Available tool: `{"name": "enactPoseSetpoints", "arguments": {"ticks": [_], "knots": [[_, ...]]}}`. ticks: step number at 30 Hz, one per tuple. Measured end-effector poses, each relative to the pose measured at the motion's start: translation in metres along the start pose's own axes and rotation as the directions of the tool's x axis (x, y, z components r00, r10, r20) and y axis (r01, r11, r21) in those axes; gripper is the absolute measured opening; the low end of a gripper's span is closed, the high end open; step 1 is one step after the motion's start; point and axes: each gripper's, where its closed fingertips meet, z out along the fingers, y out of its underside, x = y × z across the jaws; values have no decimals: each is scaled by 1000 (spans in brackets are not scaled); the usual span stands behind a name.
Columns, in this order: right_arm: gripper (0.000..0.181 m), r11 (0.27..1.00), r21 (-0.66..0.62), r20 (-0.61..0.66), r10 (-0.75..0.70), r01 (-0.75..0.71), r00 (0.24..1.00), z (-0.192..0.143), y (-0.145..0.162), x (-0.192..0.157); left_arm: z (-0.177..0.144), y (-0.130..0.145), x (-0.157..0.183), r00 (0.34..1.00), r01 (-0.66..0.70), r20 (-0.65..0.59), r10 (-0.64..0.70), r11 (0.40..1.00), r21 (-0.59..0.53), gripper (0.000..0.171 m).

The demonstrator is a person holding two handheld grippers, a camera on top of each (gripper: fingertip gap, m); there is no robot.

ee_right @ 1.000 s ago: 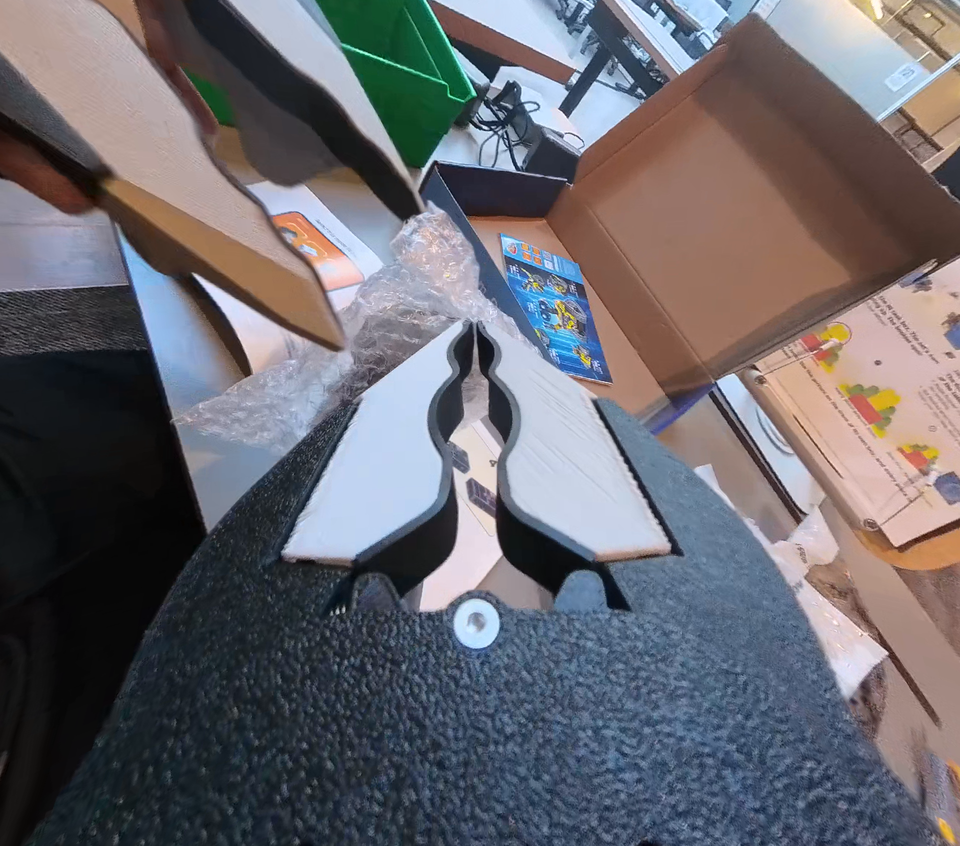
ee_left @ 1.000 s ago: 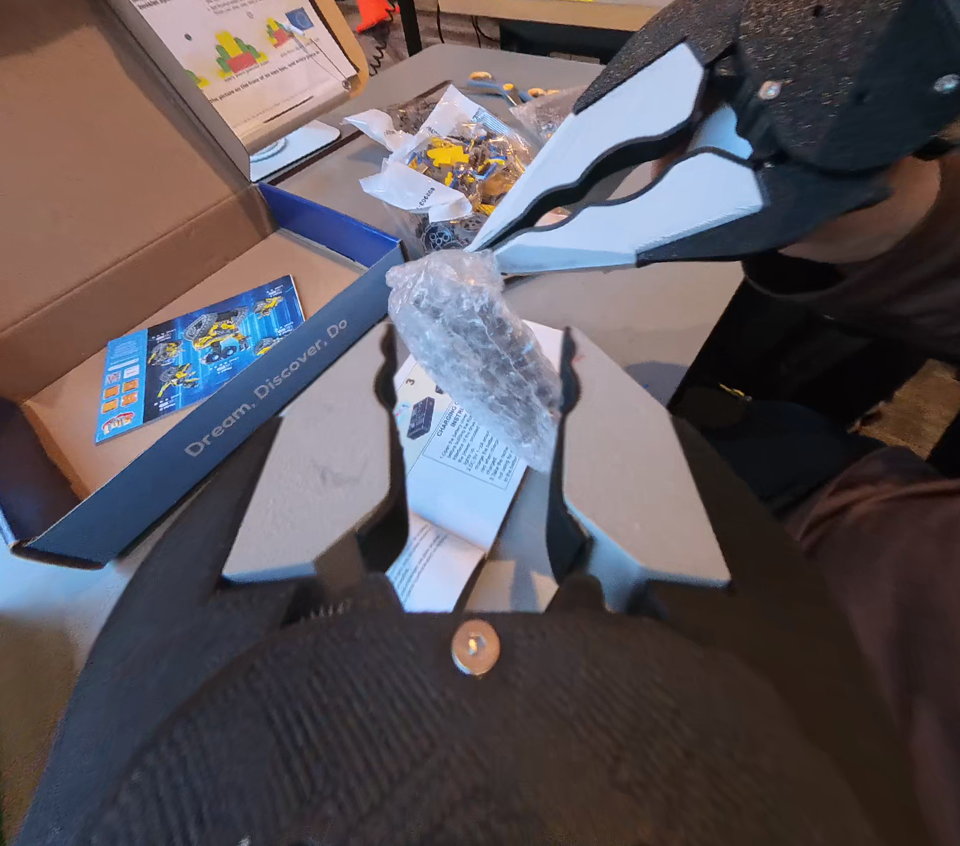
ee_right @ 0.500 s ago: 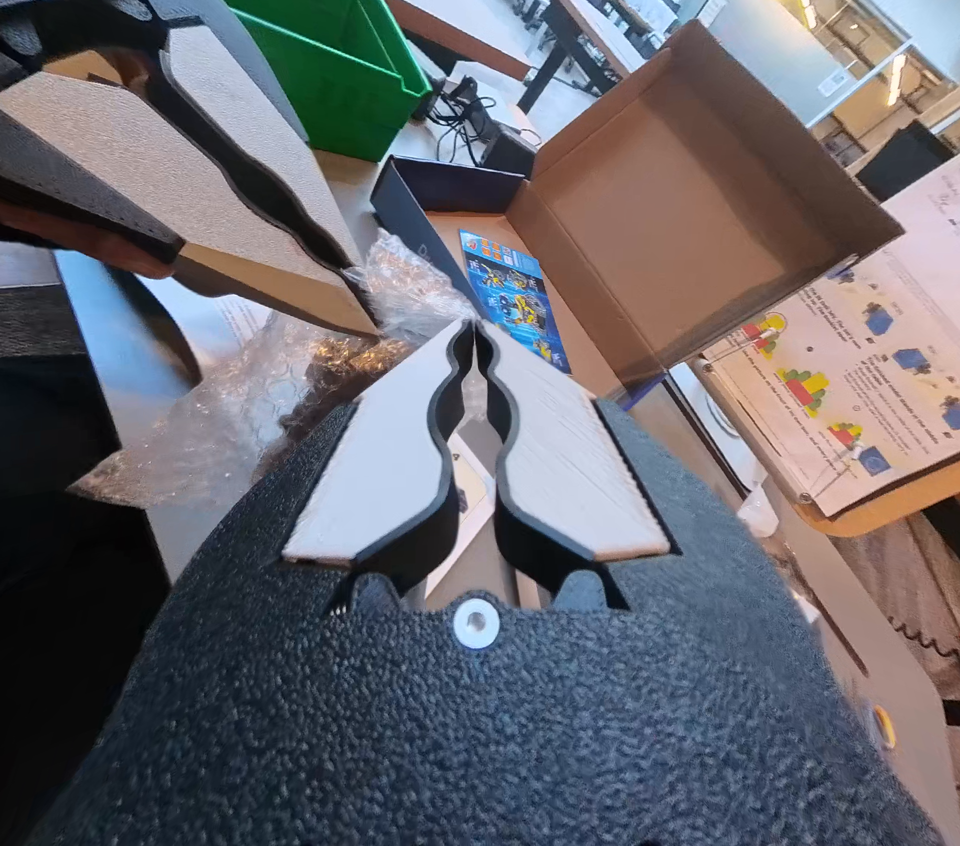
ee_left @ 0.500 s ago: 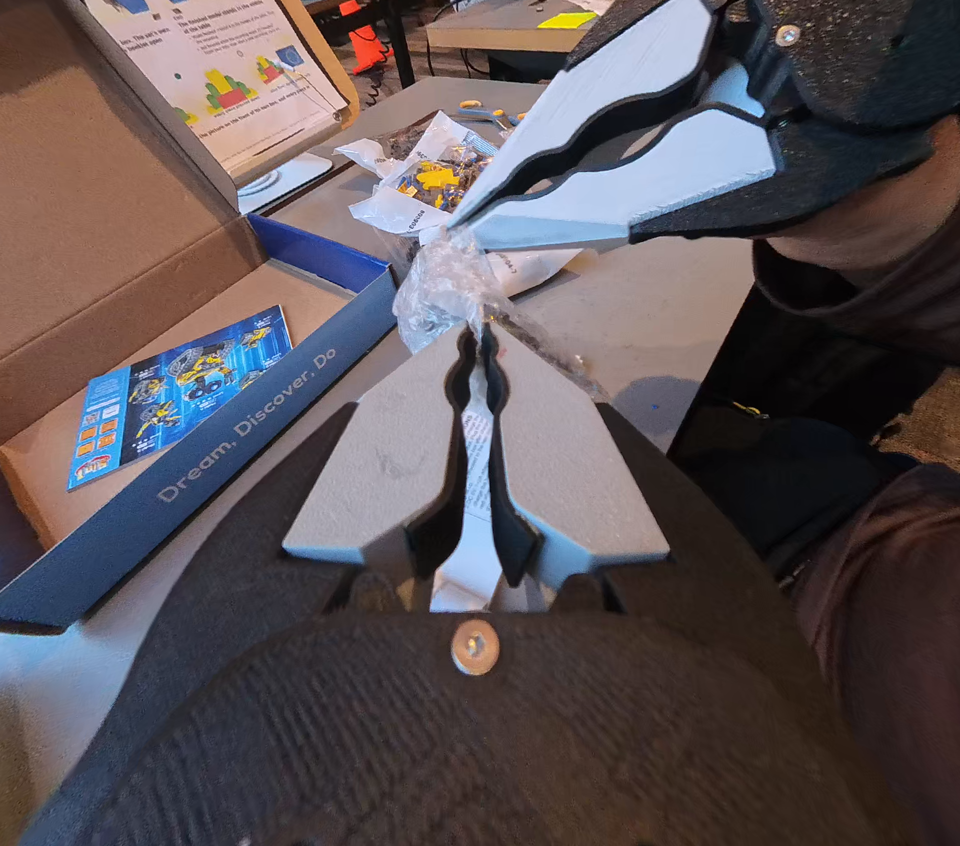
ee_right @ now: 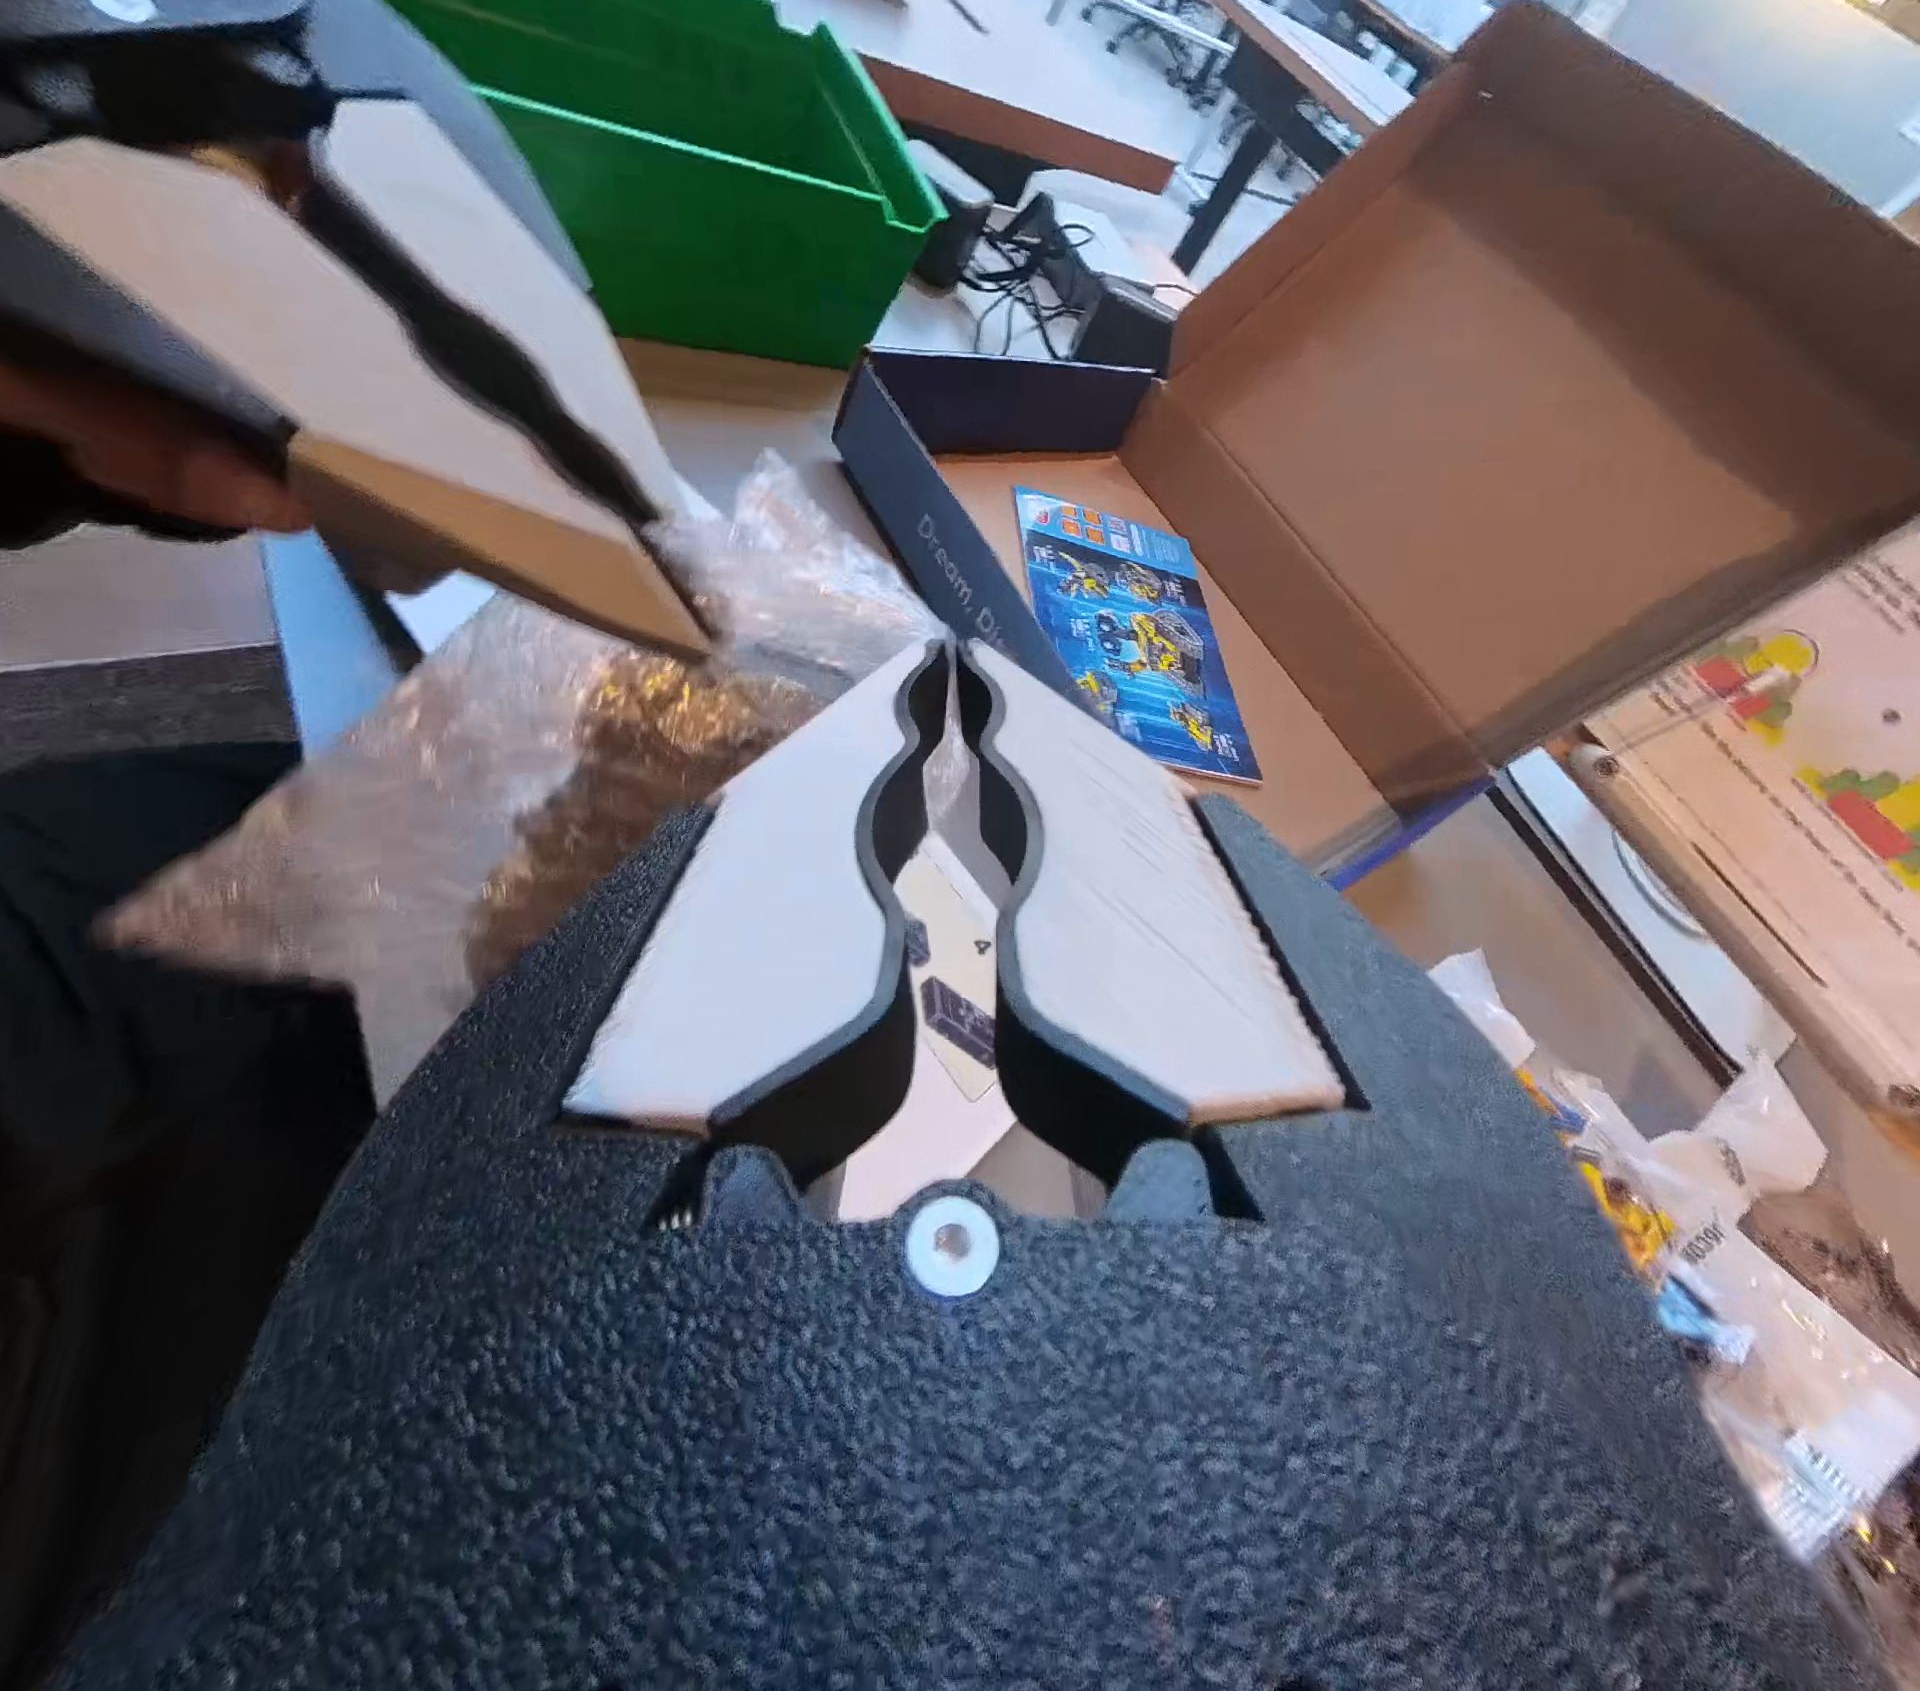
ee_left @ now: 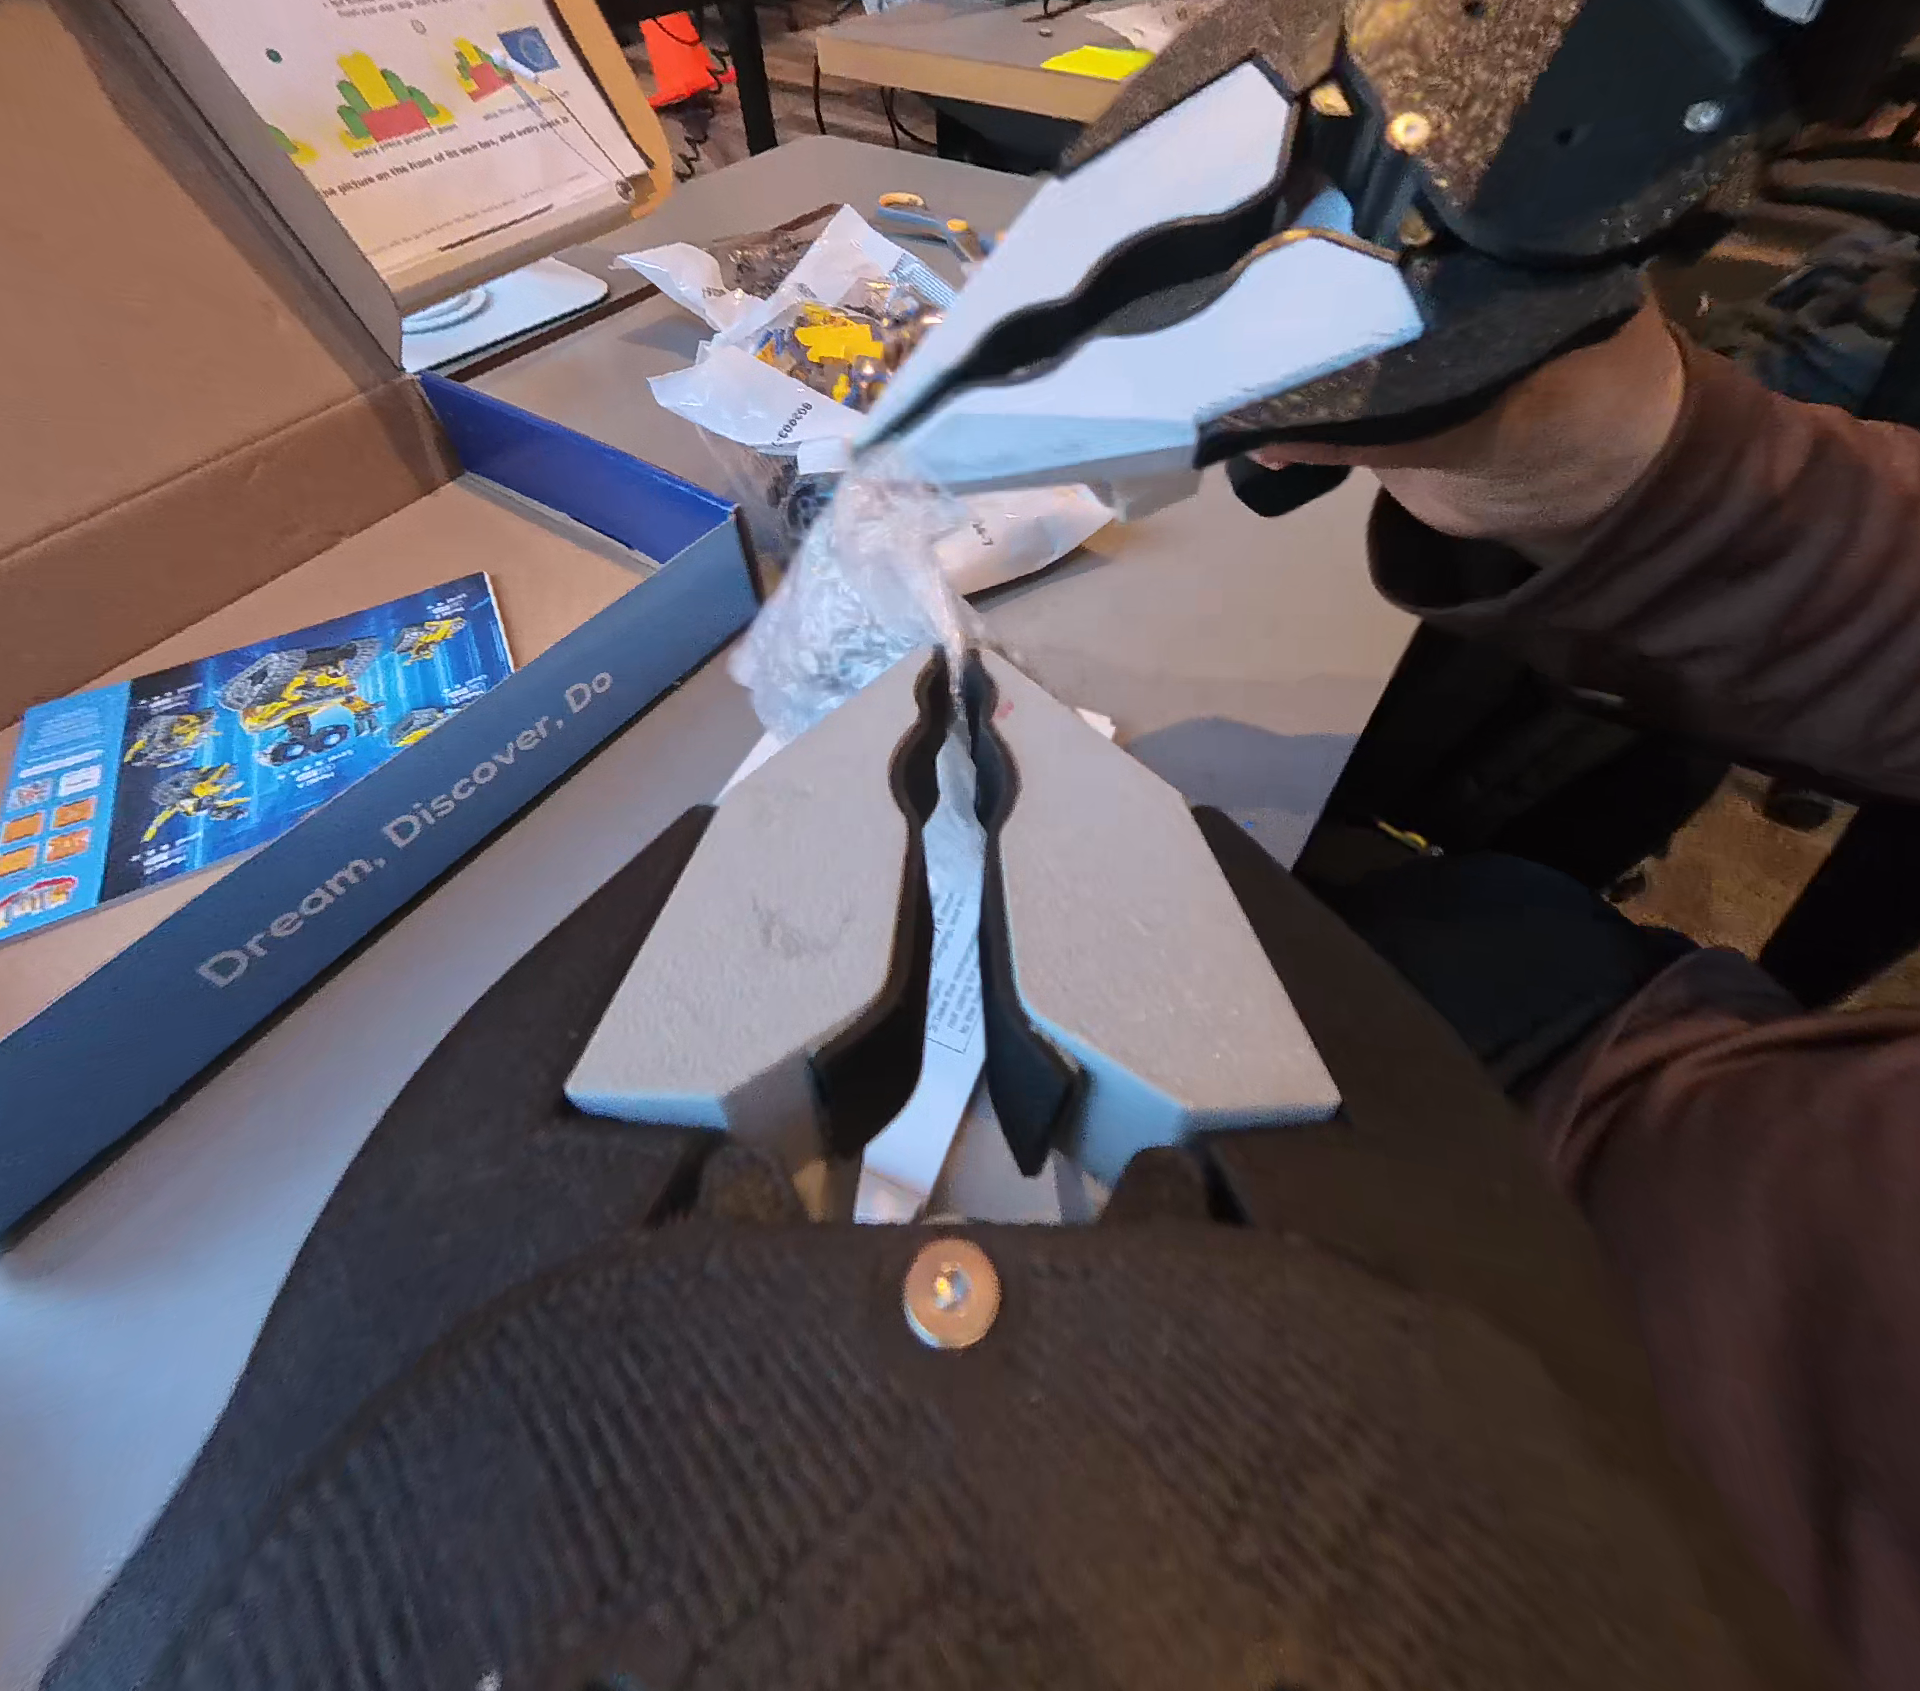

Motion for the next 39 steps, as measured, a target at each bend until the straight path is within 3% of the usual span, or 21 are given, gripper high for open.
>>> {"name": "enactPoseSetpoints", "arguments": {"ticks": [4, 11, 13, 18, 23, 27, 31, 34, 36, 39], "knots": [[5, 1000, -5, 126, -17, 18, 992, -8, 6, -12, 1, -1, -7, 999, 19, 30, -20, 1000, 18, 0], [26, 993, -1, 97, -114, 115, 989, -22, 1, -6, 1, -5, -8, 998, 30, 45, -31, 999, 34, 0], [40, 994, -17, 65, -110, 111, 992, -25, 0, 2, 2, -5, -8, 998, 42, 44, -43, 998, 42, 0], [49, 996, -49, 65, -66, 69, 996, -27, 2, 5, 5, -2, -11, 997, 36, 74, -39, 999, 36, 0], [42, 996, 46, 150, -80, 74, 986, -34, -20, -18, 5, -2, -15, 995, 49, 90, -53, 998, 43, 0], [6, 981, 98, 37, -172, 167, 984, -26, -29, -23, 10, 1, -8, 996, 39, 80, -41, 999, 26, 0], [30, 982, 42, 49, -184, 182, 982, -16, -18, -31, 12, 2, -4, 996, 43, 71, -44, 999, 20, 0], [23, 984, 29, 36, -175, 174, 984, -13, -14, -28, 13, 2, -3, 997, 39, 69, -40, 999, 17, 0], [3, 980, 18, 0, -200, 200, 980, -12, -11, -23, 13, 2, -2, 997, 27, 70, -28, 1000, 15, 0], [1, 981, 18, -24, -194, 195, 981, -12, -12, -21, 13, 2, -1, 998, 12, 69, -14, 1000, 18, 0]]}}
